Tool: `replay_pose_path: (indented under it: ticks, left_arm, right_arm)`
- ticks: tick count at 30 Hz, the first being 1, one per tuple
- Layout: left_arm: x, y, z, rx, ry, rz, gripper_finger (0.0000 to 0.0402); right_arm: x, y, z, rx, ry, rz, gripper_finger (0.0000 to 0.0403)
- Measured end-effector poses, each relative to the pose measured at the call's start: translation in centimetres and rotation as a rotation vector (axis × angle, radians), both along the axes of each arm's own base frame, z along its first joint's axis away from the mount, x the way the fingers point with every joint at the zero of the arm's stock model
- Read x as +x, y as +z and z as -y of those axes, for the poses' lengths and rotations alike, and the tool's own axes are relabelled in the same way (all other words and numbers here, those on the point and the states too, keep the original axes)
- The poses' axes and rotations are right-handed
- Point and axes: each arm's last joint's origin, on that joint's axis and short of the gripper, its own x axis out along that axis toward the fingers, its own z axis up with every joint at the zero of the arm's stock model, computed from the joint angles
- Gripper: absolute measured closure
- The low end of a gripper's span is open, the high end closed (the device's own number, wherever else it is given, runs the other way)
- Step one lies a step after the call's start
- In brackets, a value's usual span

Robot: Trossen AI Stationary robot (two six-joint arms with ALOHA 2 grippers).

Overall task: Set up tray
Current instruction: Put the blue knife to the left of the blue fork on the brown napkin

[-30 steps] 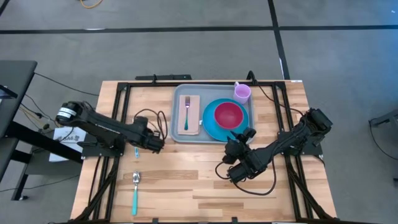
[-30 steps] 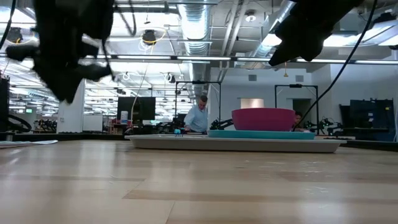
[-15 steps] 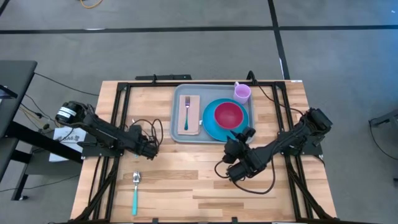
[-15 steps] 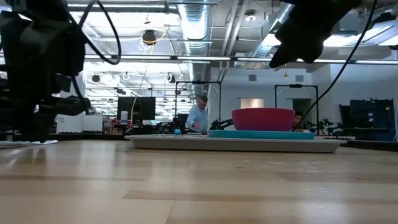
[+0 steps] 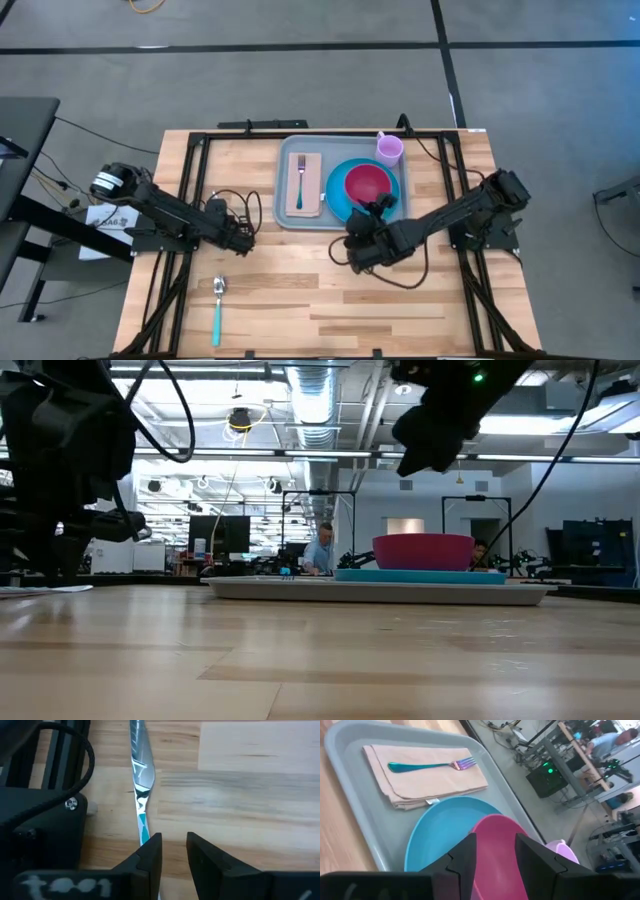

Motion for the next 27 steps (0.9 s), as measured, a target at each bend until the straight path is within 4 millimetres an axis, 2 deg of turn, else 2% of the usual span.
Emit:
replay_pose_path:
  ticks: [5, 9, 13, 18, 27]
  left_arm:
    - [0.5, -0.5, 0.0, -0.003, 0.011, 0.017, 0.0322]
    - [1.7, -0.6, 0.2, 0.013, -0.072, 0.012, 0.0322]
    - [2.3, 1.1, 0.3, 0.064, -0.105, -0.138, 0.0322]
    - [3.3, 2.6, 0.7, 0.07, 0.011, -0.209, 0.0322]
    - [3.5, -0.2, 1.0, 0.083, 0.055, -0.351, 0.0322]
  right_arm:
    - [0.9, 0.0, 1.0, 0.033, 0.018, -0.023, 0.0274]
    - [1.4, 0.1, 1.7, 0.034, 0.017, -0.023, 0.0274]
    - [1.5, 0.1, 2.3, 0.043, 0.002, -0.026, 0.0274]
    - [1.6, 0.1, 2.7, 0.044, -0.01, -0.027, 0.0274]
    - [1.7, 0.0, 2.7, 0.067, -0.005, -0.031, 0.0274]
